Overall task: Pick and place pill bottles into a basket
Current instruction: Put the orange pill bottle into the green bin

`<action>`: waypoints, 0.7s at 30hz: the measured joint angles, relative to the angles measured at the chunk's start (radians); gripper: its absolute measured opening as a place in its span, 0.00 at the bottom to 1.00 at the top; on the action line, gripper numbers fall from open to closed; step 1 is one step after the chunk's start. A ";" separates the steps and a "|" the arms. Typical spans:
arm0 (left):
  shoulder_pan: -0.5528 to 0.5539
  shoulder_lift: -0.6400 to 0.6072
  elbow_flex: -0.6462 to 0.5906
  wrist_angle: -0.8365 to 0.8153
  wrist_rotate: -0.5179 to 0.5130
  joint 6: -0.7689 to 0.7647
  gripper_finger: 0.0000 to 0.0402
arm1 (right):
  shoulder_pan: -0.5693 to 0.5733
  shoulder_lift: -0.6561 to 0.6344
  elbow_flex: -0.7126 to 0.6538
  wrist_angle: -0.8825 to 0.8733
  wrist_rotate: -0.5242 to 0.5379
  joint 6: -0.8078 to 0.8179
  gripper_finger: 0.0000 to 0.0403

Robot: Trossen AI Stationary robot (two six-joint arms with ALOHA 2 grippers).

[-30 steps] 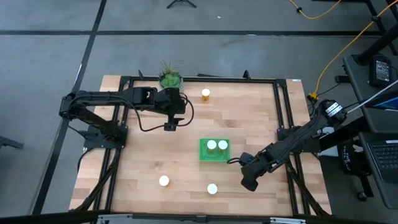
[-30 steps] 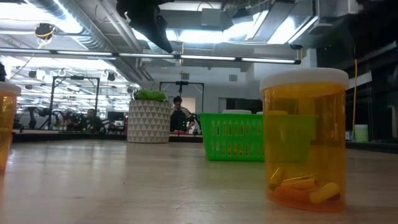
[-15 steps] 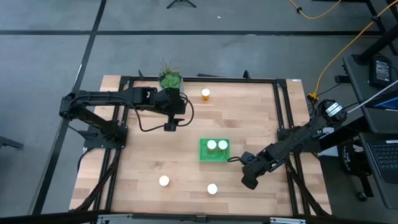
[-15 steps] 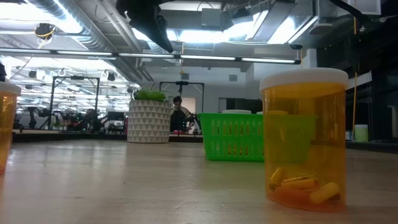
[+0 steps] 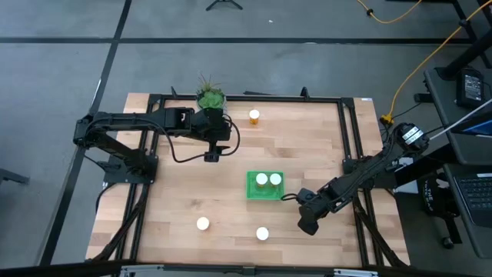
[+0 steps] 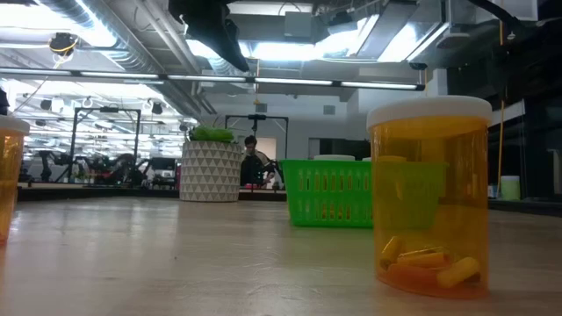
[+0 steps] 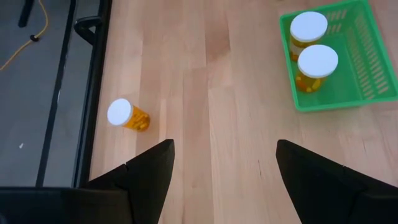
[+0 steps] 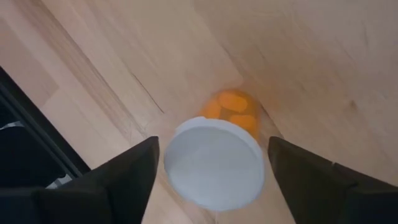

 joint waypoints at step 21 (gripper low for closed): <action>0.000 0.000 0.000 0.000 0.019 0.017 0.69 | 0.000 0.000 0.000 0.014 -0.006 0.000 0.53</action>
